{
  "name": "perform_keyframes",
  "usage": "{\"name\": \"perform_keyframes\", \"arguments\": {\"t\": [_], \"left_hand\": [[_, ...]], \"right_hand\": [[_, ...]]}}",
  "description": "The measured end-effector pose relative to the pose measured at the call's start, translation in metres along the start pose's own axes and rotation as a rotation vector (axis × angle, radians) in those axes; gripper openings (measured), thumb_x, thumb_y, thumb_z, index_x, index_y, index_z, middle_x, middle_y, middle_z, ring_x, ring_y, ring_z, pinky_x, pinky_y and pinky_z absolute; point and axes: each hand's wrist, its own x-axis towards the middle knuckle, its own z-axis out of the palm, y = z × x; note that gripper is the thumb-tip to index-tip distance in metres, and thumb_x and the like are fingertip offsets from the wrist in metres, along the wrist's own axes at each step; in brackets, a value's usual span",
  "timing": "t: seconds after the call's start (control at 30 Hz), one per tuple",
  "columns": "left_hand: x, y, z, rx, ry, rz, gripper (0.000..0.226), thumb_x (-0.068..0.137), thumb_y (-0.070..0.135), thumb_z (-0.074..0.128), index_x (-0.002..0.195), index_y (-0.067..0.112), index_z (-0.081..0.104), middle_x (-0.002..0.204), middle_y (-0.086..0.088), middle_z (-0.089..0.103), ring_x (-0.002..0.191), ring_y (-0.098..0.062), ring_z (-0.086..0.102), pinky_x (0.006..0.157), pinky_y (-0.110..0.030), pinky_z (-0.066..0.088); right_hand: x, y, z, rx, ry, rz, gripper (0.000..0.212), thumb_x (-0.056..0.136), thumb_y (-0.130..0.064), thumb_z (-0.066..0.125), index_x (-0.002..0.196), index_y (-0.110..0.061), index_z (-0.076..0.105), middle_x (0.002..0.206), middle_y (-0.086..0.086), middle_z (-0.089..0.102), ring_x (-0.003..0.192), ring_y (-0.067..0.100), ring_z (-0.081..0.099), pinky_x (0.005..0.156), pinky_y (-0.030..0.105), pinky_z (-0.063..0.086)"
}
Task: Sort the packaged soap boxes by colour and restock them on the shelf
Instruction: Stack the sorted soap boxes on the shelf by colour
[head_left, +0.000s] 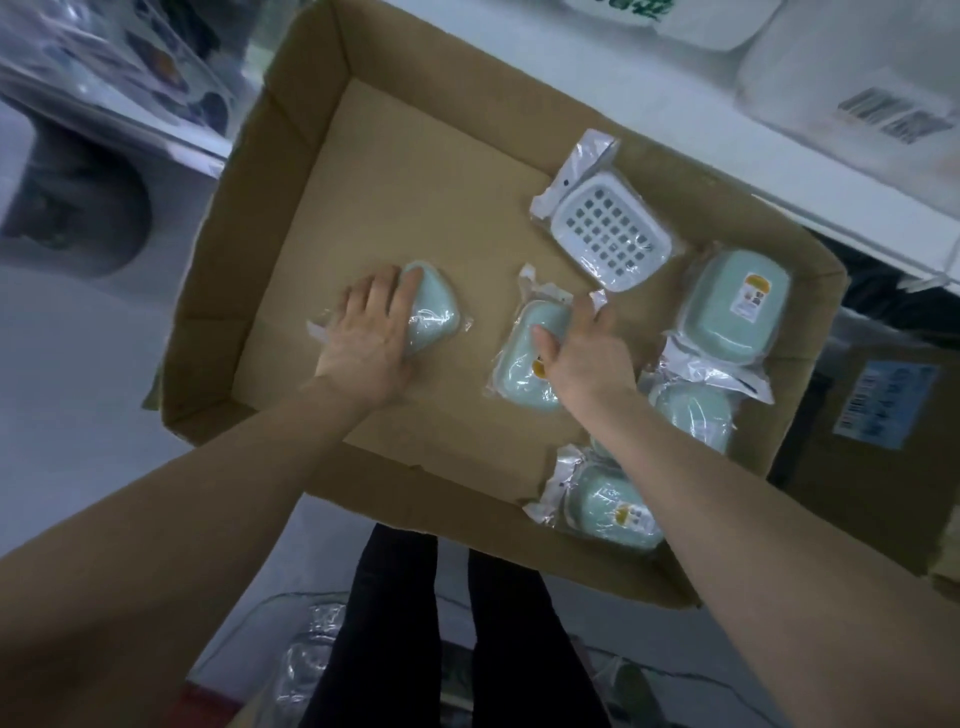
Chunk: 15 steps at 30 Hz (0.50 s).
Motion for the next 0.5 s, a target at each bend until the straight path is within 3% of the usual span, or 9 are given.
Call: {"name": "perform_keyframes", "arguments": {"t": [0.07,0.1,0.17,0.27,0.37,0.5], "left_hand": [[-0.001,-0.009,0.002,0.019,-0.019,0.037,0.104,0.069,0.026,0.075,0.152,0.012,0.014,0.146,-0.012,0.03,0.136,-0.033,0.026,0.116,-0.046,0.016],[0.0,-0.011,0.001,0.019,-0.025,0.044,0.107,0.068,0.029,0.076,0.152,0.012,0.012,0.147,-0.011,0.03,0.137,-0.033,0.024,0.117,-0.046,0.014],[0.001,-0.012,0.001,0.029,-0.029,0.046,0.111,0.067,0.039,0.079,0.152,0.011,0.012,0.146,-0.013,0.03,0.136,-0.033,0.027,0.117,-0.046,0.015],[0.005,-0.007,-0.002,0.009,-0.051,0.004,0.109,0.071,0.043,0.078,0.151,0.01,0.011,0.143,-0.014,0.032,0.128,-0.035,0.037,0.111,-0.043,0.025],[0.008,-0.007,-0.003,-0.02,-0.061,-0.022,0.105,0.074,0.042,0.076,0.151,0.011,0.012,0.142,-0.012,0.034,0.126,-0.034,0.04,0.107,-0.042,0.03],[-0.002,-0.01,-0.012,-0.052,-0.031,-0.033,0.099,0.073,0.043,0.074,0.149,0.008,0.019,0.139,-0.015,0.039,0.127,-0.036,0.04,0.107,-0.044,0.031]], "right_hand": [[-0.009,0.005,-0.005,-0.159,0.108,-0.137,0.059,0.099,-0.027,0.05,0.15,-0.012,0.024,0.145,0.022,0.03,0.116,0.042,0.052,0.084,0.05,0.053],[-0.012,0.008,-0.007,-0.273,0.138,-0.236,0.069,0.093,-0.015,0.057,0.152,-0.016,0.022,0.149,0.019,0.027,0.127,0.041,0.043,0.092,0.049,0.05],[-0.015,0.011,-0.01,-0.45,0.081,-0.464,0.097,0.078,0.002,0.065,0.155,-0.025,0.012,0.16,0.013,0.009,0.146,0.04,0.015,0.114,0.052,0.03],[-0.008,0.015,-0.005,-0.734,-0.069,-0.724,0.111,0.078,-0.001,0.065,0.154,-0.03,-0.01,0.162,0.005,-0.018,0.146,0.036,-0.022,0.121,0.054,0.001],[0.002,0.02,0.004,-0.804,-0.044,-0.774,0.107,0.08,-0.007,0.069,0.155,-0.026,-0.005,0.164,0.006,-0.006,0.147,0.037,-0.019,0.121,0.051,-0.004],[-0.001,0.02,0.002,-0.6,0.104,-0.752,0.095,0.069,-0.018,0.081,0.149,-0.015,0.029,0.149,0.014,0.036,0.146,0.039,0.019,0.122,0.049,0.011]]}}
